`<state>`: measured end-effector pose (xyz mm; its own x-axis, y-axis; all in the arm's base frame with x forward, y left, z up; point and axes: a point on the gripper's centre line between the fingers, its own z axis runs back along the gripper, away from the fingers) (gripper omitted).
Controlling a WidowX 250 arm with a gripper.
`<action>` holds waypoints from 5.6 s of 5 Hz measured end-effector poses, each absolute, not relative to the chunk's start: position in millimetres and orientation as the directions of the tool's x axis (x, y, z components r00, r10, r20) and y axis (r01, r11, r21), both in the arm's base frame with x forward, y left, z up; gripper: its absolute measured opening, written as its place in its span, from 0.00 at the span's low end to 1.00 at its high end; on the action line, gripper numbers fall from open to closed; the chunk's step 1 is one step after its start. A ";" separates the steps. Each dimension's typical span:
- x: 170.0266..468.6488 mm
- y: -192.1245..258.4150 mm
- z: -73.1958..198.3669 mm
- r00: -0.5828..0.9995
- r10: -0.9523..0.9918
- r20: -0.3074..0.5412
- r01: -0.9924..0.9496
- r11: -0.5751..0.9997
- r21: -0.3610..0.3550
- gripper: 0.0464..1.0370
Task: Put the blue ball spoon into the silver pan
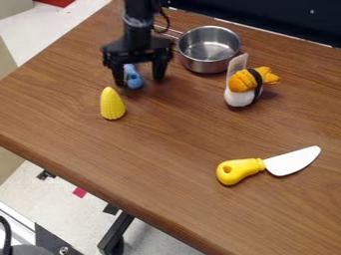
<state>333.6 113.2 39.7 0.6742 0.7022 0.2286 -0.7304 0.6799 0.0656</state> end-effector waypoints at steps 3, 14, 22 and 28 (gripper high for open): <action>330.9 112.2 36.8 0.670 0.704 0.236 -0.729 0.684 0.030 0.36; 426.8 15.0 84.7 0.514 0.858 -0.011 -0.856 0.512 -0.074 0.36; 377.0 80.4 133.6 0.484 0.857 0.176 -0.860 0.503 -0.088 0.96; 298.8 -7.6 121.0 0.826 0.534 0.177 -0.542 0.841 -0.010 0.96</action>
